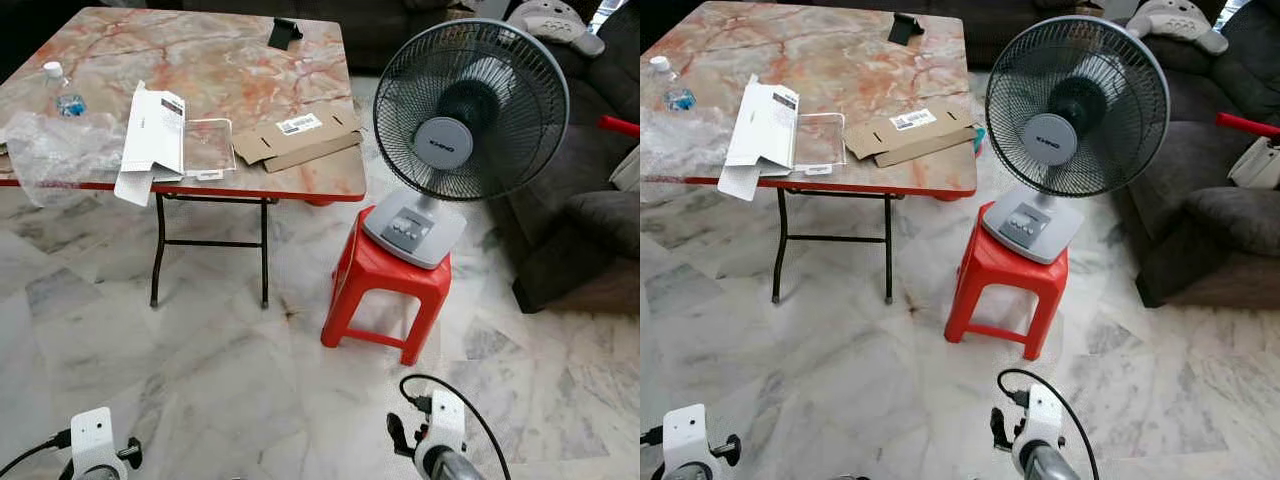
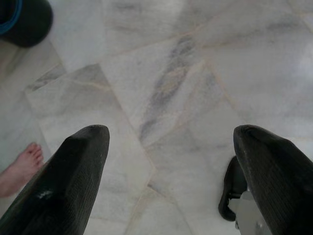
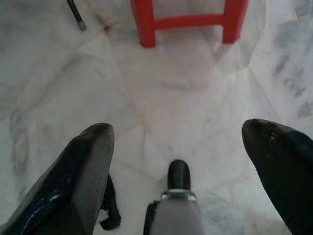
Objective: Picking trash to rubbish bin
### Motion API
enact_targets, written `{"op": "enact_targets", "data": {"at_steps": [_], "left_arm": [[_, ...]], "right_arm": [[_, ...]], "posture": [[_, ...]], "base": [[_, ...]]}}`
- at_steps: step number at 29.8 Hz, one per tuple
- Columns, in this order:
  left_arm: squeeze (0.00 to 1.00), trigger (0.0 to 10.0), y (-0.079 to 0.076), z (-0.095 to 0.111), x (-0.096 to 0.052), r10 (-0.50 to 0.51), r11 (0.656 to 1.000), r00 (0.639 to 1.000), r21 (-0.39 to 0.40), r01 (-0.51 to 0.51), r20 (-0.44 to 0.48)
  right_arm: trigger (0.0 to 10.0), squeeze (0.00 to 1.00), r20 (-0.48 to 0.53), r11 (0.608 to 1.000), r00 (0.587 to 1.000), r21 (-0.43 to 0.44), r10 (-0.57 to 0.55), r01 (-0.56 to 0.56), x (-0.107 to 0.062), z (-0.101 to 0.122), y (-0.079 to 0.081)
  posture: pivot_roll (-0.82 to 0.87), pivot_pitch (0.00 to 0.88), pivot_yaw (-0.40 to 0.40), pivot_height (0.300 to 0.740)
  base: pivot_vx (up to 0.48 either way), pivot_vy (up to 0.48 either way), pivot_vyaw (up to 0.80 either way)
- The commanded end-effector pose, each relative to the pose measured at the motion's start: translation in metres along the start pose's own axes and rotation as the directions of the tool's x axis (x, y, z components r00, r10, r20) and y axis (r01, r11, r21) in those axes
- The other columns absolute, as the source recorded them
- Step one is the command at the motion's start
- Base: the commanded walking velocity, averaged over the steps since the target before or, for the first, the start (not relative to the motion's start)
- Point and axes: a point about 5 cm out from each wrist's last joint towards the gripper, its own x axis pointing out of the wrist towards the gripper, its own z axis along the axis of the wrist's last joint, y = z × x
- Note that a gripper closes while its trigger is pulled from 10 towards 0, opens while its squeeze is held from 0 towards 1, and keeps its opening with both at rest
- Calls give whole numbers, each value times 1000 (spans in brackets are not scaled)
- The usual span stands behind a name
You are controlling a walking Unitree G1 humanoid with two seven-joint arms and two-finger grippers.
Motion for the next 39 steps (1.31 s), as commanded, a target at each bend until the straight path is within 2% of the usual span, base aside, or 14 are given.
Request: {"op": "enact_targets", "data": {"at_steps": [1,7,18,28,32,39], "left_arm": [[0,10000,5,-3,-1,18,1000,1000,-7,-18,-14],[0,10000,5,11,3,19,1000,1000,2,-19,17],[0,10000,1,26,7,12,1000,999,-3,-12,44],[0,10000,-1,24,6,15,1000,999,-26,-14,41],[0,10000,-6,17,5,1,1000,1000,-13,-1,23],[0,10000,-11,17,4,-5,1000,1000,-28,5,25]], "right_arm": [[10000,0,-22,1000,1000,1,-8,8,-1,-5,-2],[10000,0,-8,1000,1000,11,0,0,1,1,4],[10000,0,2,999,1000,34,-22,22,2,4,1],[10000,0,17,1000,1000,23,-22,22,3,11,-1],[10000,0,23,999,999,23,-25,25,3,13,-3],[10000,0,17,1000,1000,9,-26,26,2,12,-5]], "posture": [[235,104,-112,740],[234,82,-96,740],[227,35,-81,740],[229,32,-103,740],[206,30,-108,740],[223,34,-119,740]], "base": [[0,0,0],[0,0,0],[0,0,0],[0,0,0],[0,0,0],[0,0,0]]}}
